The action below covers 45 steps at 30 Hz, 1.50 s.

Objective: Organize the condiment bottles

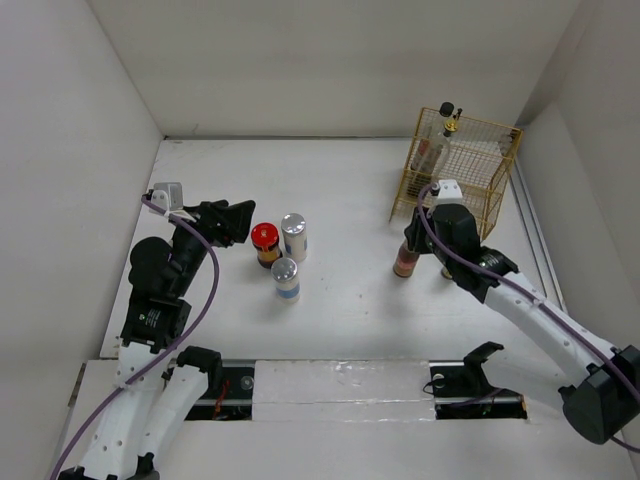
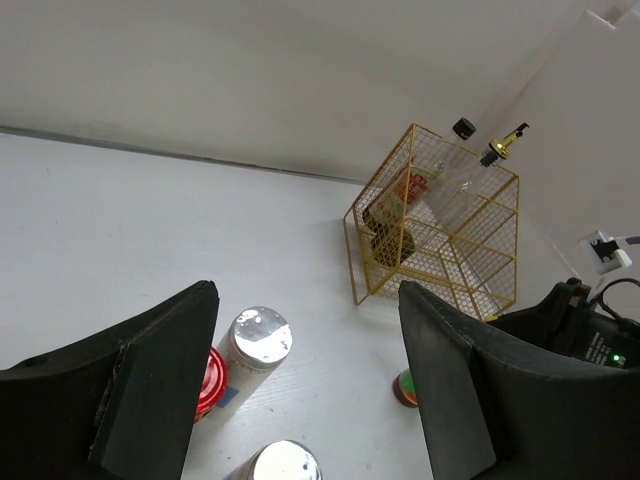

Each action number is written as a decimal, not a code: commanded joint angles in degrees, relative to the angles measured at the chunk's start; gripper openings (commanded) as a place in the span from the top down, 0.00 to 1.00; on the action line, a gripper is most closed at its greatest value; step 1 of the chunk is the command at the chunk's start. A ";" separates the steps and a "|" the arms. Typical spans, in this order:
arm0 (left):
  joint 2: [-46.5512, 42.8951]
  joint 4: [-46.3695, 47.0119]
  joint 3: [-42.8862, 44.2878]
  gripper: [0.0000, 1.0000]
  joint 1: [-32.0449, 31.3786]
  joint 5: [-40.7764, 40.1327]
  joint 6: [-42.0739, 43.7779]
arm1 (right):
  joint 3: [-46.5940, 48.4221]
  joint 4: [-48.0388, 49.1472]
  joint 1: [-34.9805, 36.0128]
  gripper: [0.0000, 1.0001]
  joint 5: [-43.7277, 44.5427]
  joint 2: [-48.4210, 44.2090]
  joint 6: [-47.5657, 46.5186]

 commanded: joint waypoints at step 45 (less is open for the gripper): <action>0.01 2.35 0.25 0.31 -0.35 0.44 0.62 | 60.76 17.19 -33.78 0.95 -14.63 34.17 -6.52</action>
